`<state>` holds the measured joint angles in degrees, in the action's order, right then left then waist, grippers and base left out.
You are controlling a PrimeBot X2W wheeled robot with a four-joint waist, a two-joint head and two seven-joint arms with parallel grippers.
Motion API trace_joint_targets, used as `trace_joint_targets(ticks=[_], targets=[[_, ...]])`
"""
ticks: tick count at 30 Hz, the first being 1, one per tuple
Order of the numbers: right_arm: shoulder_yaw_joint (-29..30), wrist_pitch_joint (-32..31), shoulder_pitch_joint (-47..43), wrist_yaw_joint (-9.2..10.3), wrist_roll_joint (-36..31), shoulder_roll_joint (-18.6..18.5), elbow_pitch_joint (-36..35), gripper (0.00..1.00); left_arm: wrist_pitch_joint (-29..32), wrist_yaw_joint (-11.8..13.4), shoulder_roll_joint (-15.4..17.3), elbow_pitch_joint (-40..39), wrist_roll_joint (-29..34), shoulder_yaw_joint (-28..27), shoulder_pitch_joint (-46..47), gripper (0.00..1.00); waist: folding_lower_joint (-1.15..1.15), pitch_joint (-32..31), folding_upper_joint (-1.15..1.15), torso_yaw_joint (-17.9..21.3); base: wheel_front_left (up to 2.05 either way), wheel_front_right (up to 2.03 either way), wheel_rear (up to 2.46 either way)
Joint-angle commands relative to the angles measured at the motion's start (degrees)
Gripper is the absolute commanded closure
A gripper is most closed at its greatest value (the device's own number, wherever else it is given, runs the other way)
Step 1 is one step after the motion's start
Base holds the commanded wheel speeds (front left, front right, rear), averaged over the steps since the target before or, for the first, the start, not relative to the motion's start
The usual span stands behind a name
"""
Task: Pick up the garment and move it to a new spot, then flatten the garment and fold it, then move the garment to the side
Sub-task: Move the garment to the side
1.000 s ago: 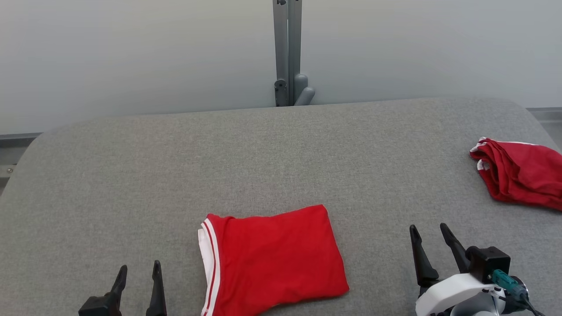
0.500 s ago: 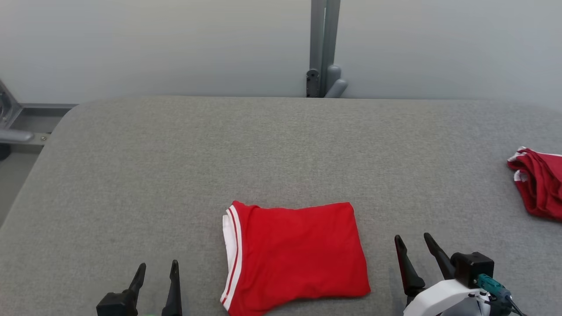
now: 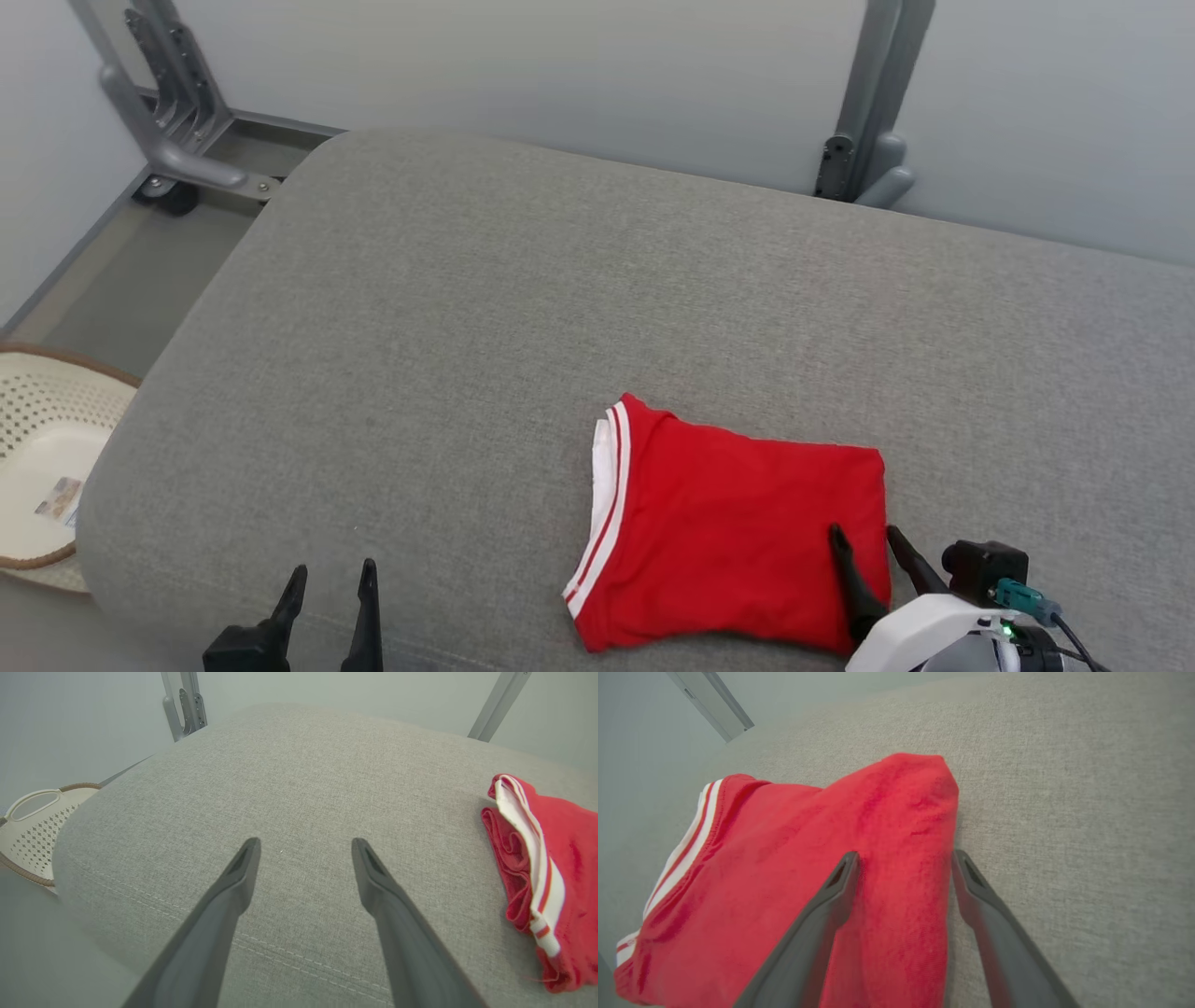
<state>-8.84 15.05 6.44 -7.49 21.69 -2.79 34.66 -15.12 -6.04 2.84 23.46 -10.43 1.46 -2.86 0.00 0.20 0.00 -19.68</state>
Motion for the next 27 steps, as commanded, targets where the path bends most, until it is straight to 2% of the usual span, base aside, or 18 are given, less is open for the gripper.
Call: trace_joint_targets(ticks=[1,5,6,7,8,11,17,21,27], targets=[[-0.3,0.1,1.0,0.01,0.0,-0.2,2.2,0.00,0.0,-0.2,0.1,-0.2,0.4,-0.3,0.8,0.00,0.00,1.2,0.00,-3.2,0.00,0.00,0.00],[-1.1,0.0,3.0,0.01,0.2,-0.3,7.9,0.00,0.0,-0.3,0.1,-0.2,0.3,-0.4,0.8,0.00,0.00,1.2,0.00,-2.9,0.00,0.00,0.00],[-1.3,0.0,3.4,0.01,0.8,-0.2,9.0,0.26,0.0,-0.4,0.1,-0.2,0.3,-0.3,1.0,0.00,0.00,1.2,0.00,-2.7,0.00,0.00,0.00],[-1.6,0.0,3.8,0.01,1.0,-0.2,9.9,0.57,0.0,-0.4,0.1,-0.2,0.3,-0.2,1.2,0.00,0.00,1.2,0.00,-2.5,0.00,0.00,0.00],[-2.1,0.0,4.2,0.01,1.4,-0.2,10.7,0.98,0.0,-0.5,0.1,-0.2,0.3,-0.1,1.4,0.00,0.00,1.2,0.00,-2.1,0.00,0.00,0.00],[-2.2,0.0,5.2,0.05,1.5,-0.2,11.4,1.00,0.0,-0.4,0.2,-0.4,0.0,0.4,1.6,0.00,0.00,1.1,0.00,-0.7,0.00,0.00,0.00],[2.0,0.1,5.5,0.07,-0.4,-0.5,8.2,1.00,0.0,-0.5,0.1,-0.9,-0.1,1.2,1.3,0.00,0.00,0.4,0.00,3.5,0.00,0.00,0.00],[5.6,0.1,4.4,0.06,-2.6,-0.3,6.0,1.00,0.0,-0.5,0.1,-1.8,-0.5,1.7,0.9,0.00,0.00,-0.3,0.00,9.3,0.00,0.00,0.00],[7.8,0.1,3.4,0.06,-4.9,-0.3,5.0,1.00,0.0,0.0,0.1,-1.5,-2.7,3.5,0.8,0.00,0.00,-1.2,0.00,20.7,0.00,0.00,0.00]])
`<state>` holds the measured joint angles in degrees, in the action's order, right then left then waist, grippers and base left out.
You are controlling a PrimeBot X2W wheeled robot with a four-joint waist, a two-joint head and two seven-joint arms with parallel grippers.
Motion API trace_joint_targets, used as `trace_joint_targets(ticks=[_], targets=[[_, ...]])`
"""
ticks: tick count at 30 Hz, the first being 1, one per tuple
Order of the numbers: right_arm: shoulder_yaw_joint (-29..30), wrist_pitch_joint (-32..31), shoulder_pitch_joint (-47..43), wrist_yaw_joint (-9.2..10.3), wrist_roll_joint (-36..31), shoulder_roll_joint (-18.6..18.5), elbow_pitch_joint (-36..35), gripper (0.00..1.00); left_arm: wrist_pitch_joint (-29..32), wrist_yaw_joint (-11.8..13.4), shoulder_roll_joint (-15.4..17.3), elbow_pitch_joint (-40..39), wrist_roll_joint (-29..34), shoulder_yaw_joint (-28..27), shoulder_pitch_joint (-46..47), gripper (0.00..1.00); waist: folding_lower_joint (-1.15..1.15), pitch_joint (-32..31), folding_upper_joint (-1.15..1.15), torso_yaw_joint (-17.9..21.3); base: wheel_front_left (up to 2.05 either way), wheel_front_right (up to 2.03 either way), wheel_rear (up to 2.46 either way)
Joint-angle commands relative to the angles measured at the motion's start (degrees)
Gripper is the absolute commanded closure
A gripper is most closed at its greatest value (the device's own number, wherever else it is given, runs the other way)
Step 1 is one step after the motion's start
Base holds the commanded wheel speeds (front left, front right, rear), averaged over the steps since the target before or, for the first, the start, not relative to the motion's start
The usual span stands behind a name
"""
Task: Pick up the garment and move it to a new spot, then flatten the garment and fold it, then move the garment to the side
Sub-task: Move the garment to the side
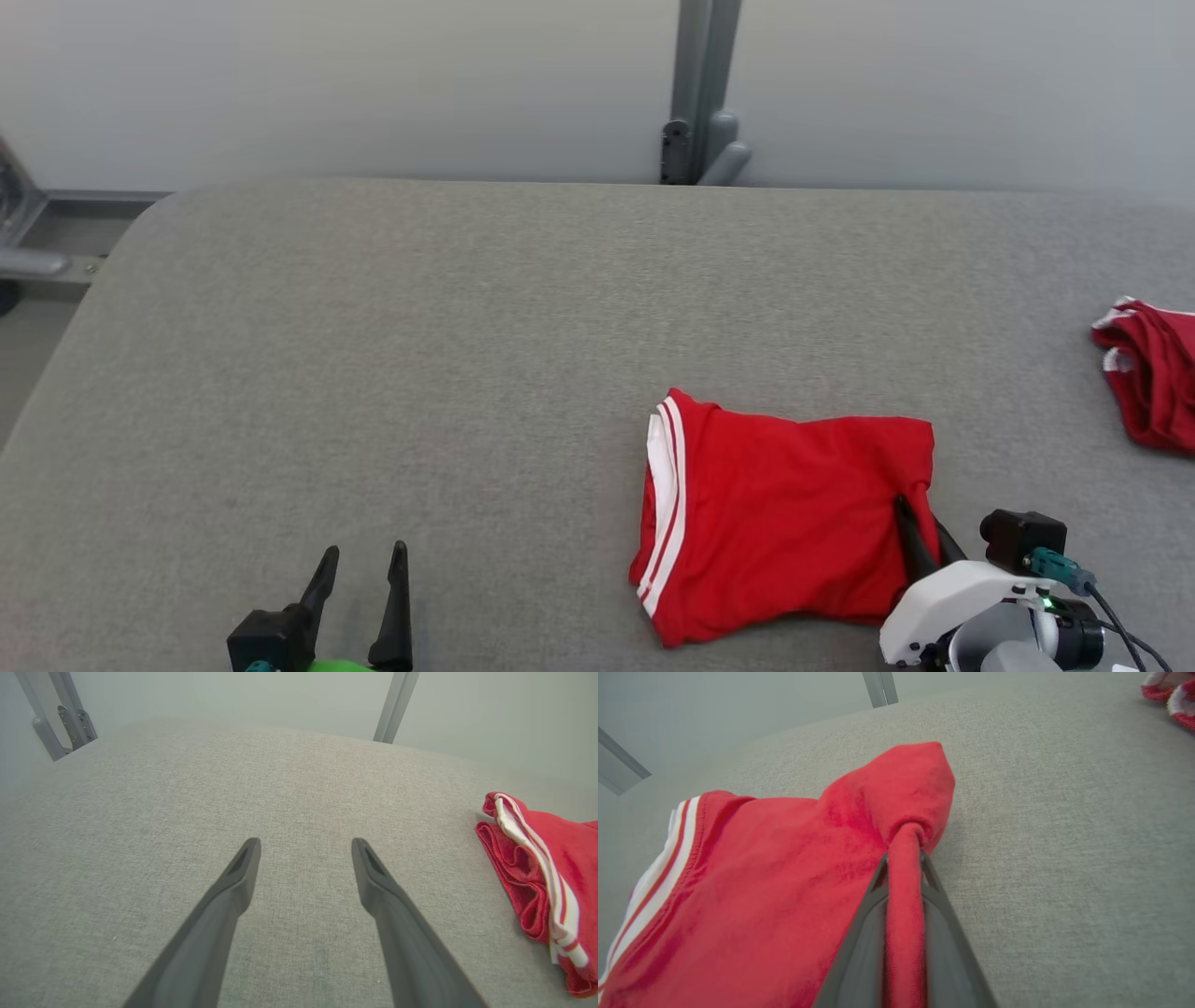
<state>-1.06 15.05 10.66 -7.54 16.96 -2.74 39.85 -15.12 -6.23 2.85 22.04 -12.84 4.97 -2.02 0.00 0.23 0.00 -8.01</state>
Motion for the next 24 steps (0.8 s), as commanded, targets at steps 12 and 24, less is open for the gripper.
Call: trace_joint_targets(ticks=[12,24], targets=[[0.9,0.1,-0.2,0.10,-1.8,-0.3,-1.7,1.00,0.0,1.6,0.2,-1.2,-2.7,5.0,3.4,0.00,0.00,0.4,0.00,24.8,0.00,0.00,0.00],[-0.3,0.1,2.0,0.10,-1.9,-0.3,-3.4,1.00,0.0,0.3,0.2,-2.6,-0.9,8.1,4.9,0.00,0.00,4.3,0.00,22.5,0.00,0.00,0.00]])
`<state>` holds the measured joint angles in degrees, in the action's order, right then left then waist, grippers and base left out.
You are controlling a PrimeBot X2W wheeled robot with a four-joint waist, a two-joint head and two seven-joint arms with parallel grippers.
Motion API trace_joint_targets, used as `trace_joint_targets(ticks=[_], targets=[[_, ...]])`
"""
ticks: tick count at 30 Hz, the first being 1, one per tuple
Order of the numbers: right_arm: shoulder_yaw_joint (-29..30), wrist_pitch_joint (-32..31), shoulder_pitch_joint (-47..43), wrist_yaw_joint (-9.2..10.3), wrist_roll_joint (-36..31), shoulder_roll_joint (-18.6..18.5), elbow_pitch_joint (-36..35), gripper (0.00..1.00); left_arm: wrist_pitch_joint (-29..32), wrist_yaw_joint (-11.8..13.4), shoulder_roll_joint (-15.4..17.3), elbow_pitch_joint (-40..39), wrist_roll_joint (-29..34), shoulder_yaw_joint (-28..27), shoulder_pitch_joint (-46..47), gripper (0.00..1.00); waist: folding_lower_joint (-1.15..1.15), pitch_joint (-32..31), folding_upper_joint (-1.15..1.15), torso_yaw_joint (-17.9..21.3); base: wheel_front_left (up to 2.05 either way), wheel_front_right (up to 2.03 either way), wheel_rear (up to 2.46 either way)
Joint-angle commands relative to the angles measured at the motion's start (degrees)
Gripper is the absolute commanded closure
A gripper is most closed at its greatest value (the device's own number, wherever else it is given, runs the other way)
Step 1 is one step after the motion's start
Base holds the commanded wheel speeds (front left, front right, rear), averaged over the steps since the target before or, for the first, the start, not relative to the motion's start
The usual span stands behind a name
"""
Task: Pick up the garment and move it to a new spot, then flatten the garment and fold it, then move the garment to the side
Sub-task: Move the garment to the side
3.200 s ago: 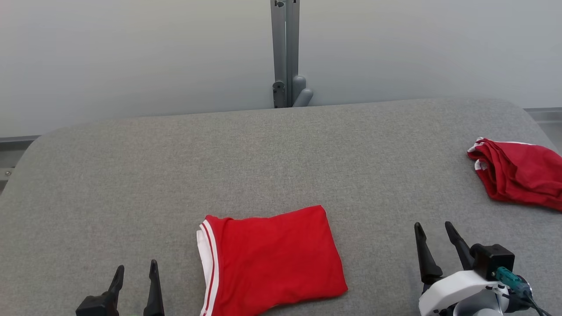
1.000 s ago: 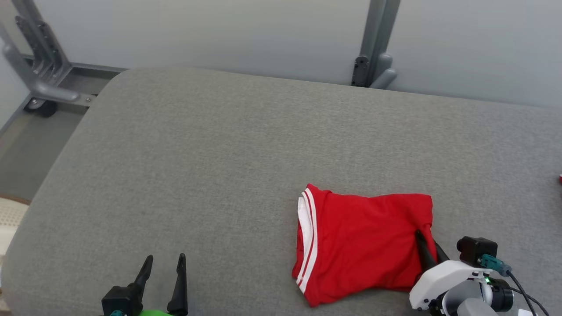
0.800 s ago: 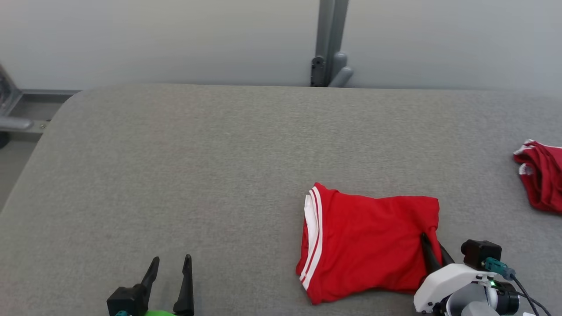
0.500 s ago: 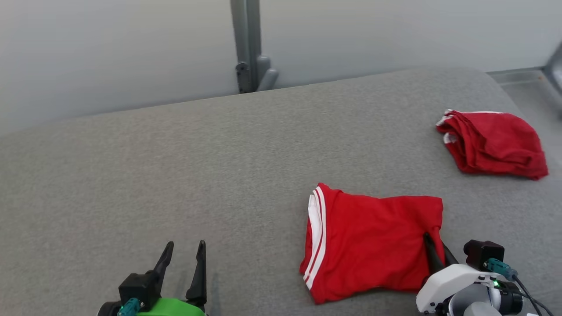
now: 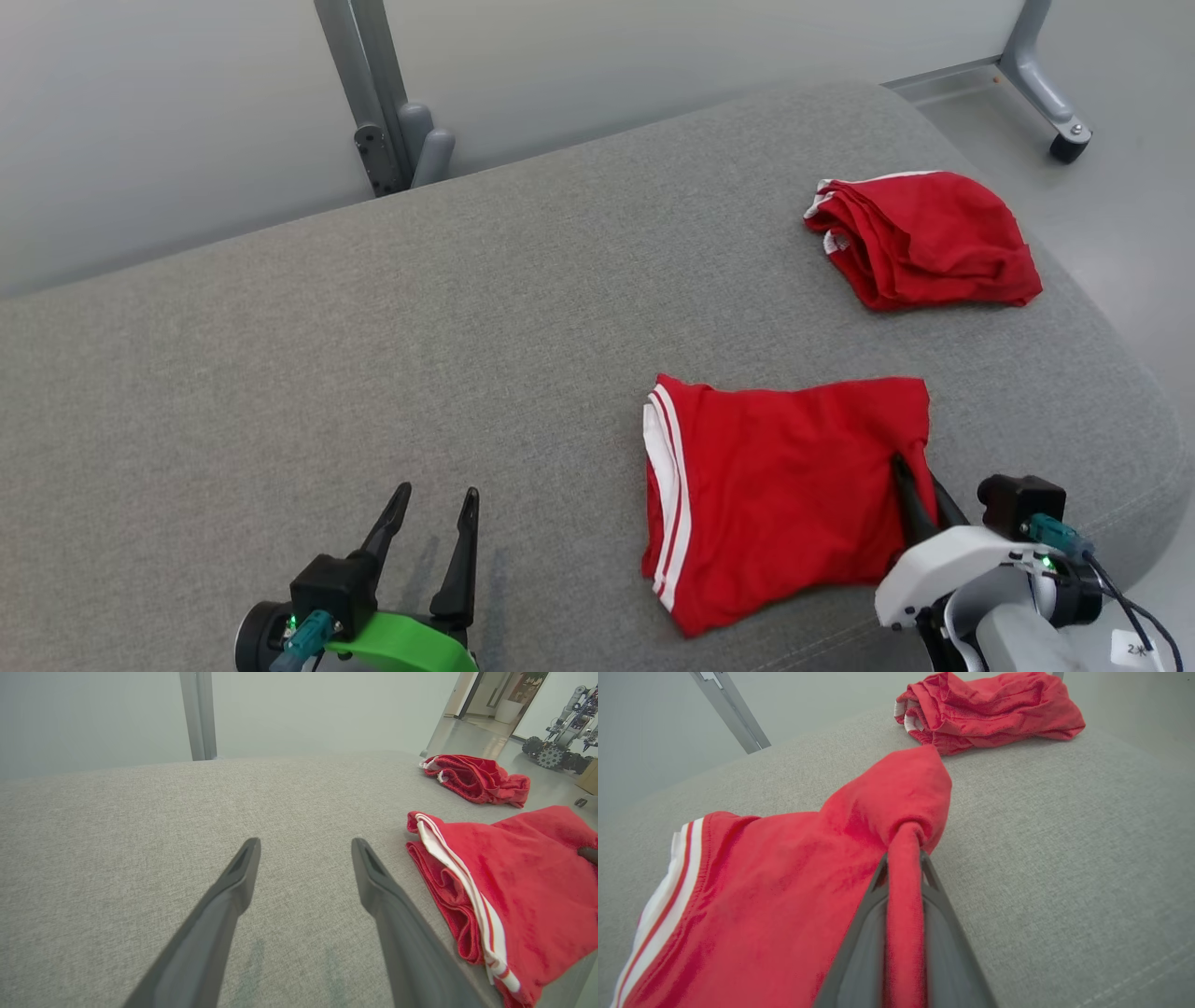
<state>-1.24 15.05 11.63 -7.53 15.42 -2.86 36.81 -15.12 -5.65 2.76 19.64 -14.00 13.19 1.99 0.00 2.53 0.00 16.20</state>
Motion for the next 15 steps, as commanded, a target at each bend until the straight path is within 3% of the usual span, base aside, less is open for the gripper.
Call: trace_joint_targets(ticks=[1,10,15], targets=[[-0.4,0.1,1.8,0.09,-0.9,-0.1,-0.5,1.00,0.0,-0.3,0.3,-0.2,0.6,0.1,1.0,0.00,0.00,2.6,0.00,-2.2,0.00,0.00,0.00],[-1.5,0.1,12.8,0.08,-6.2,-1.9,0.3,1.00,0.0,-1.1,0.3,0.3,3.3,-0.7,3.1,0.00,0.00,7.6,0.00,-5.6,0.00,0.00,0.00],[1.5,0.1,20.4,0.09,-8.5,-6.2,2.4,1.00,0.0,-1.5,0.3,0.2,4.9,-1.2,4.3,0.00,0.00,9.4,0.00,-7.5,0.00,0.00,0.00]])
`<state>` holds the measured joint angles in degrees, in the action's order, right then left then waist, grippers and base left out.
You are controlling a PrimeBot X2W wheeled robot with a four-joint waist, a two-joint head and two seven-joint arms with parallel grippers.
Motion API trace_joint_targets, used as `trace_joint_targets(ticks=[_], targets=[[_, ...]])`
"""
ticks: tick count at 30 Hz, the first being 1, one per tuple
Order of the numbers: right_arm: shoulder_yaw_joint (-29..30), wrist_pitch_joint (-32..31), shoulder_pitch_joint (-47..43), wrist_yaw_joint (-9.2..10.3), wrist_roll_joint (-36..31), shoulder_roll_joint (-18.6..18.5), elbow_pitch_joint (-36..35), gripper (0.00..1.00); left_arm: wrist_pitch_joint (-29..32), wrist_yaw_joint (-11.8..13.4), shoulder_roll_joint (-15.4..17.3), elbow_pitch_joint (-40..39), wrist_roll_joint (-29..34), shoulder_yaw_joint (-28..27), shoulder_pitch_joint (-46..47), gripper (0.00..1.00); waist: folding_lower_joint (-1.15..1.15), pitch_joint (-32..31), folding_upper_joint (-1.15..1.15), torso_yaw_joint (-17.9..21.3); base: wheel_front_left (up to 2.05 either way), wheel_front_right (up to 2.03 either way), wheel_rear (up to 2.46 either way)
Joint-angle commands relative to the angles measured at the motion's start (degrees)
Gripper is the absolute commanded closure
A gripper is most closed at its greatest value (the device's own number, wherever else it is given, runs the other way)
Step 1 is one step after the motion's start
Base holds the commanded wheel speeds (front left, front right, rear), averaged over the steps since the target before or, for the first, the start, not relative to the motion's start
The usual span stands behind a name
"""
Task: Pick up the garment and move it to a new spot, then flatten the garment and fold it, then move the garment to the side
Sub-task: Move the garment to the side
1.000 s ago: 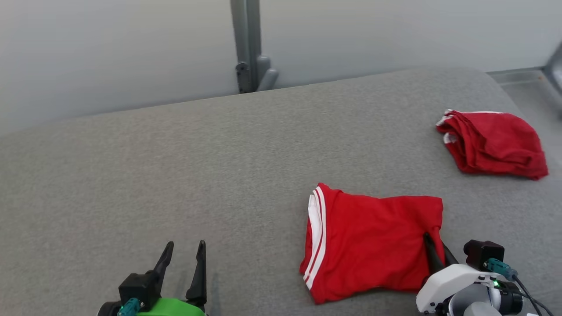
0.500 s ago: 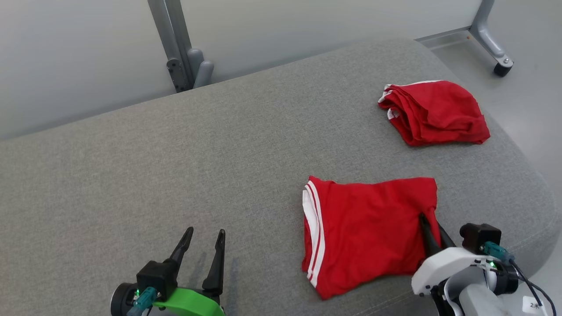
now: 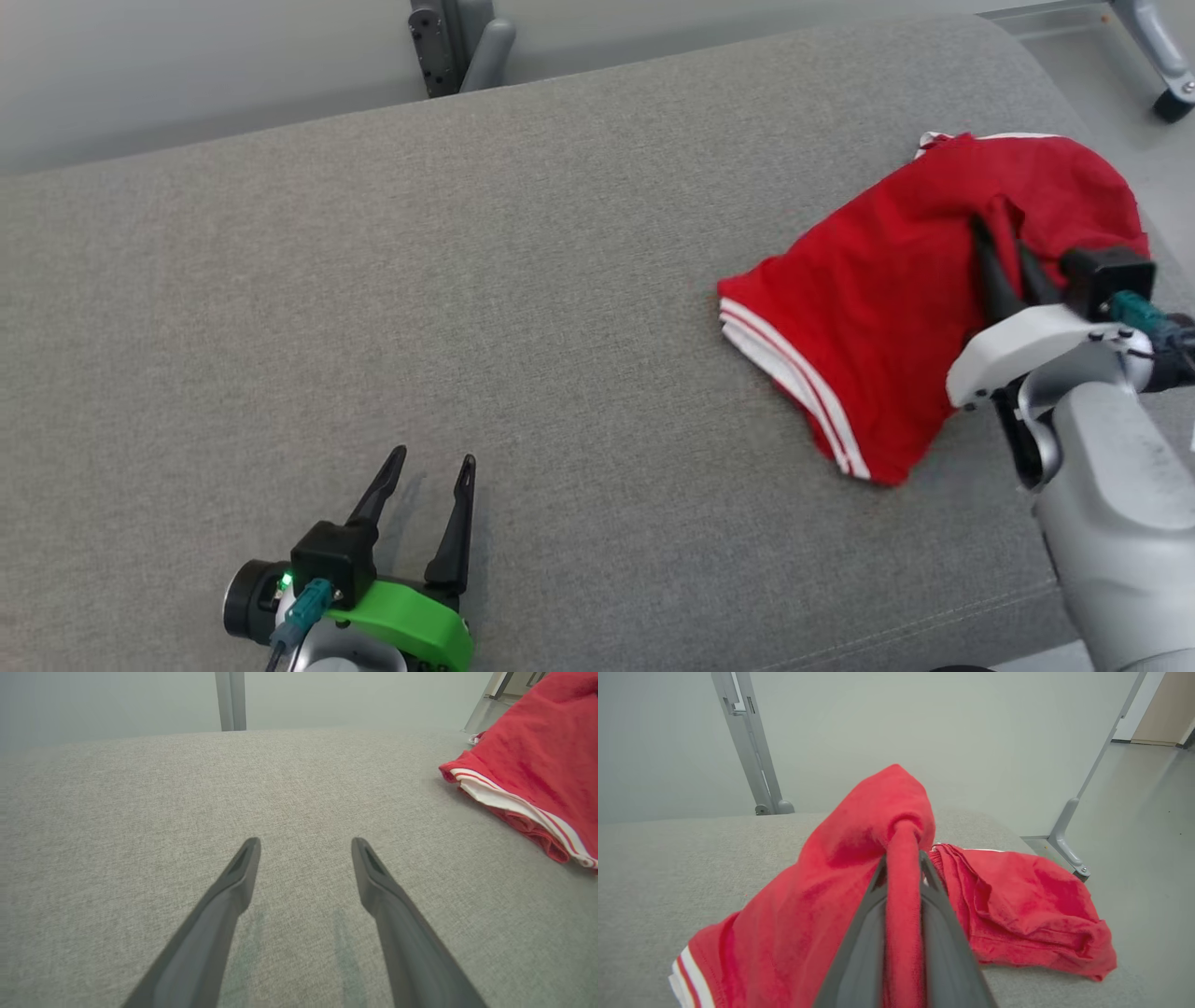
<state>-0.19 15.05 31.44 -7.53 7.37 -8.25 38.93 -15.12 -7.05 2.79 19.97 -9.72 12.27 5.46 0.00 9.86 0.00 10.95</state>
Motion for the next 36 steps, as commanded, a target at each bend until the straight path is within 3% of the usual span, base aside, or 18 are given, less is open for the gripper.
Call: trace_joint_targets(ticks=[1,12,18,20,21,28,31,35,36], targets=[[1.2,0.1,1.6,0.09,-0.8,-1.7,0.8,1.00,0.0,-0.2,0.2,-0.3,0.6,-0.4,1.0,0.00,0.00,2.2,0.00,-2.5,0.00,0.00,0.00],[11.9,0.1,9.9,0.09,-8.3,-14.8,7.7,1.00,0.0,-0.5,0.2,-1.1,1.7,-1.1,1.5,0.00,0.00,3.4,0.00,-5.0,0.00,0.00,0.00],[19.9,-1.8,12.1,0.09,-15.2,-17.8,13.8,1.00,0.0,-0.5,0.2,-0.8,2.4,-1.2,1.8,0.00,0.00,4.3,0.00,-6.7,0.00,0.00,0.00],[23.4,-2.9,11.9,0.09,-18.1,-18.3,15.2,0.10,0.0,-0.5,0.2,-0.7,2.7,-1.3,1.8,0.00,0.00,4.4,0.00,-7.2,0.00,0.00,0.00],[25.3,-2.8,11.6,0.09,-19.2,-18.1,15.6,0.00,0.0,-0.5,0.3,-0.7,2.8,-1.5,1.8,0.00,0.00,4.4,0.00,-7.5,0.00,0.00,0.00],[32.8,-0.9,9.9,0.09,-26.6,-14.3,15.6,0.00,0.0,-0.5,0.3,-0.8,3.1,-3.0,0.9,0.00,0.00,3.3,0.00,-8.2,0.00,0.00,0.00],[30.2,0.0,9.5,0.09,-26.2,-10.9,15.1,0.00,0.0,-0.5,0.3,-0.8,3.1,-4.2,0.4,0.00,0.00,2.3,0.00,-8.1,0.00,0.00,0.00],[22.7,0.1,6.0,0.09,-22.2,-4.8,9.3,0.00,0.0,-0.5,0.2,-0.7,2.9,-5.5,-0.3,0.00,0.00,0.7,0.00,-7.9,0.00,0.00,0.00],[22.7,0.1,6.0,0.09,-22.2,-4.8,9.3,0.00,0.0,-0.5,0.2,-0.7,2.9,-5.5,-0.3,0.00,0.00,0.7,0.00,-7.9,0.00,0.00,0.00]])
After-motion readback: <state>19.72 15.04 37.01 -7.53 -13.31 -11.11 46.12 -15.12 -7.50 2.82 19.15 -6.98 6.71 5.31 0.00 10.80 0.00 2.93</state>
